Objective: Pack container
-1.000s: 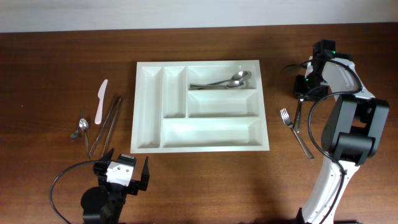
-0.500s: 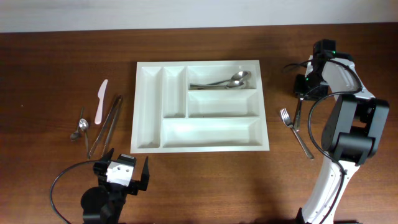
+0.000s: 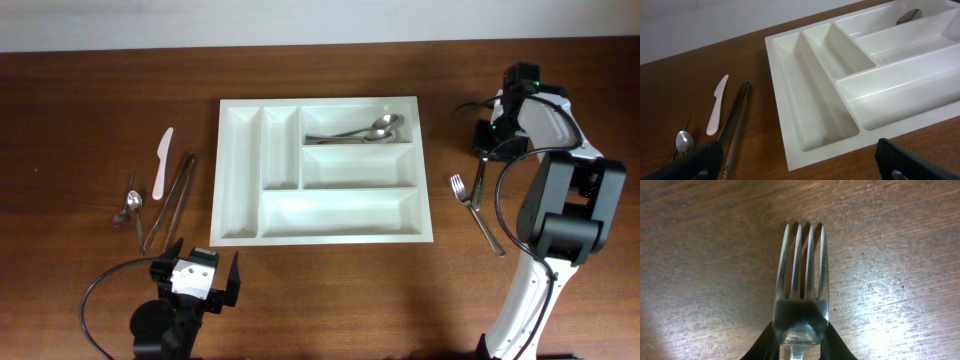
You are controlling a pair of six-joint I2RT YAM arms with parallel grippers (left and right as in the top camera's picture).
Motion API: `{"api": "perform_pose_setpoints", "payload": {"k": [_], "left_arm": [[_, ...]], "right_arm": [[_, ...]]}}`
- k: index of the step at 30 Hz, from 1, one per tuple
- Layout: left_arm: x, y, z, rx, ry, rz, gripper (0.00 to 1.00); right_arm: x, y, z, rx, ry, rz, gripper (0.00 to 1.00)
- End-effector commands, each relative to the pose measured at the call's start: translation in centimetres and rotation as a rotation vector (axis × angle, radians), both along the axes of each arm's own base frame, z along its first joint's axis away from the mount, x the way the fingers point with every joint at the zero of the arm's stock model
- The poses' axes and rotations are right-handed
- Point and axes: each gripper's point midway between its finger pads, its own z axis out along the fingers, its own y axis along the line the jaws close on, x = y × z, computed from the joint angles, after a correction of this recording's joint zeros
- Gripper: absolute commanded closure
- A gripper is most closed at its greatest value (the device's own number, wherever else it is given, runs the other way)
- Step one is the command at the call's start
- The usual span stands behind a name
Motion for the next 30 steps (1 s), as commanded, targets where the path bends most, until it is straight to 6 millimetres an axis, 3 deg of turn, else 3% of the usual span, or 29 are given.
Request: {"api": "perform_pose_setpoints", "payload": {"k": [1,9,30], "left_arm": [[0.0,-0.1,0.0,-0.016,-0.002,-0.003,0.01],[0.0,-0.1,0.0,-0.016,-0.002,-0.003,0.01],[0.0,-0.1,0.0,-0.016,-0.002,-0.003,0.01]], "right_arm": [[1.6,-0.4,1.4,-0.020,-0.041,0.001,0.96],[3.5,-0.8,4.4,-0.033,-0.105,0.001,0.96],[3.4,-0.7,4.6,-0.029,-0.102,0.001,0.96]]}}
